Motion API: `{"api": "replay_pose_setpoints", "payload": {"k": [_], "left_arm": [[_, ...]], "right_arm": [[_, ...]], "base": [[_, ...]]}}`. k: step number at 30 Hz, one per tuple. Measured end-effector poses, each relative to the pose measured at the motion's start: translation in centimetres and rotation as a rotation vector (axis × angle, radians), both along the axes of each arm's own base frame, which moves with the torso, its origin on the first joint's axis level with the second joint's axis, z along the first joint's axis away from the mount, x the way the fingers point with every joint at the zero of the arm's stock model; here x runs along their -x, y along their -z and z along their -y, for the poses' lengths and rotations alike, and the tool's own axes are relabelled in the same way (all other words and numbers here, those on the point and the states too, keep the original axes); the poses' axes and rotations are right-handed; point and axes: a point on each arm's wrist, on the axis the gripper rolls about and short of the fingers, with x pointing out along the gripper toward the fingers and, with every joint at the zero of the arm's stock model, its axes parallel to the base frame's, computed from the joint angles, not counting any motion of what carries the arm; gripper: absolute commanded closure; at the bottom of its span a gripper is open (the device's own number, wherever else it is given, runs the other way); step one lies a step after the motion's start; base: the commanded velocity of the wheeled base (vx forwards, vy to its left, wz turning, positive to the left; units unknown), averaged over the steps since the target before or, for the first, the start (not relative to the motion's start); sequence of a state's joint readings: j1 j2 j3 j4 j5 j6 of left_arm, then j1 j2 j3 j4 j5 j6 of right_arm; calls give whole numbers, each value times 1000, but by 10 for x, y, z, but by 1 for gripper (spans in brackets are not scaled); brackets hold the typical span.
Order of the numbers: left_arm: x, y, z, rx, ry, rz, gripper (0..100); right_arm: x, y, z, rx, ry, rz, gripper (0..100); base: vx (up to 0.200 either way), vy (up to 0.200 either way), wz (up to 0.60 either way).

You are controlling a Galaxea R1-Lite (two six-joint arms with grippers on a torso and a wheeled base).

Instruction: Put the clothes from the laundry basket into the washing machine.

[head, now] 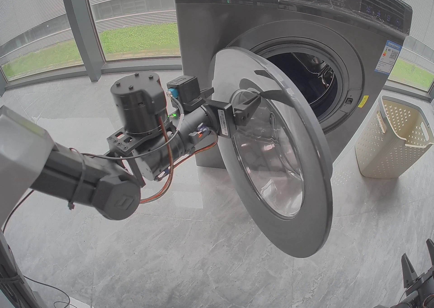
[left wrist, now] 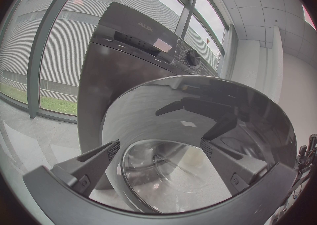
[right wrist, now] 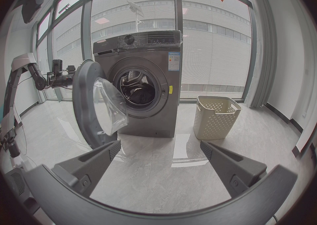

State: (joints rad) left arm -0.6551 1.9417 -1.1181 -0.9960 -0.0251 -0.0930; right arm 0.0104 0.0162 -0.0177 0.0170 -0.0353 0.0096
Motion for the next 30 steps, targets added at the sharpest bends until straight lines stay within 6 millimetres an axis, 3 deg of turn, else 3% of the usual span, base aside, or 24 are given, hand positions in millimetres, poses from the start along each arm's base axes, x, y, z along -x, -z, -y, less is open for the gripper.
{"api": "replay_pose_setpoints", "payload": {"k": [18, 25, 30], "left_arm": [[-75, -9, 22, 205, -196, 38, 0], [-81, 1, 24, 196, -206, 17, 0], [-70, 11, 19, 157, -202, -28, 0]], "right_arm": [[0, 0, 0, -3, 1, 0, 0], [0, 0, 0, -5, 2, 0, 0], [0, 0, 0, -6, 2, 0, 0]], "base": [[0, 0, 0], [0, 0, 0], [0, 0, 0]]}}
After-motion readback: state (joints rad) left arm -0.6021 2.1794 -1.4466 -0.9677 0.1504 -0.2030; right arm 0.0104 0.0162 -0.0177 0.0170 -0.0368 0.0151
